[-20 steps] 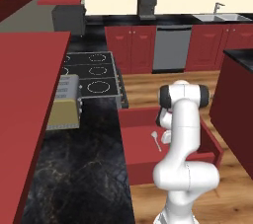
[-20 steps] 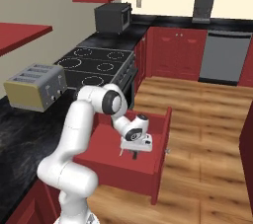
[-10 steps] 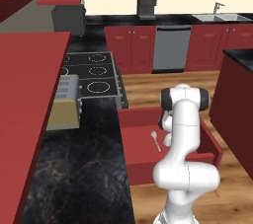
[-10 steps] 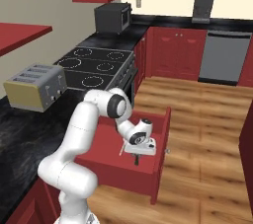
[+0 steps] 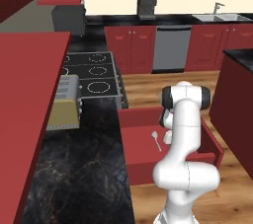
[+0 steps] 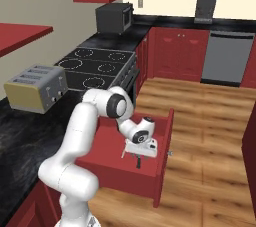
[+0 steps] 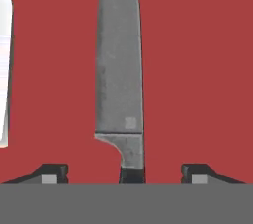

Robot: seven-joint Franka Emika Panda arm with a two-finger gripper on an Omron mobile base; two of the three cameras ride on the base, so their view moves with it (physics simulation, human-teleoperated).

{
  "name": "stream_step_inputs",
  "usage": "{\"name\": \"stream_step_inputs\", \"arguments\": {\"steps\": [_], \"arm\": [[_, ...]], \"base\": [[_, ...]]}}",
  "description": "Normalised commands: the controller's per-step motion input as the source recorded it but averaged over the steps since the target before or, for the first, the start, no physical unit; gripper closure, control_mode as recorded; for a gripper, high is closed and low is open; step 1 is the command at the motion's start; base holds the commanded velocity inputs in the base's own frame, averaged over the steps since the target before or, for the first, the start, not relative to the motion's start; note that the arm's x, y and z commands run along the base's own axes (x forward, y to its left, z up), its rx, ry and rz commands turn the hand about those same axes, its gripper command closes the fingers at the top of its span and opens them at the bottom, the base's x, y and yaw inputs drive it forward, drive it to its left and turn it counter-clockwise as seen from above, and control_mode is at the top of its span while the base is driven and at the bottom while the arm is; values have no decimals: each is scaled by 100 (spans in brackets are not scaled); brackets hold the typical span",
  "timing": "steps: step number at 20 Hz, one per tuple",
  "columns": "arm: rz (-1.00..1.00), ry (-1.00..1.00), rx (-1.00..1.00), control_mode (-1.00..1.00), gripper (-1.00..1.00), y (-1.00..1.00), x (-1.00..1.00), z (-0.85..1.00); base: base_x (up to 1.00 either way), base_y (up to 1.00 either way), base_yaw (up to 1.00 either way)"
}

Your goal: Pick up the metallic utensils from the counter and place them in the open drawer. Make sure not to pick up any wooden utensils.

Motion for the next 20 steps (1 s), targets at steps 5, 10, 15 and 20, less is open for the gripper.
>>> {"name": "stream_step_inputs", "arguments": {"steps": [5, 10, 15, 20], "arm": [[-12, 0, 1, -100, -100, 10, -41, 85], [-4, -6, 1, -100, -100, 40, -44, 82], [-6, -13, 0, -100, -100, 40, -41, 87], [-9, -20, -3, -100, -100, 41, -47, 88]], "base": [[0, 0, 0], [0, 0, 0], [0, 0, 0], [0, 0, 0]]}}
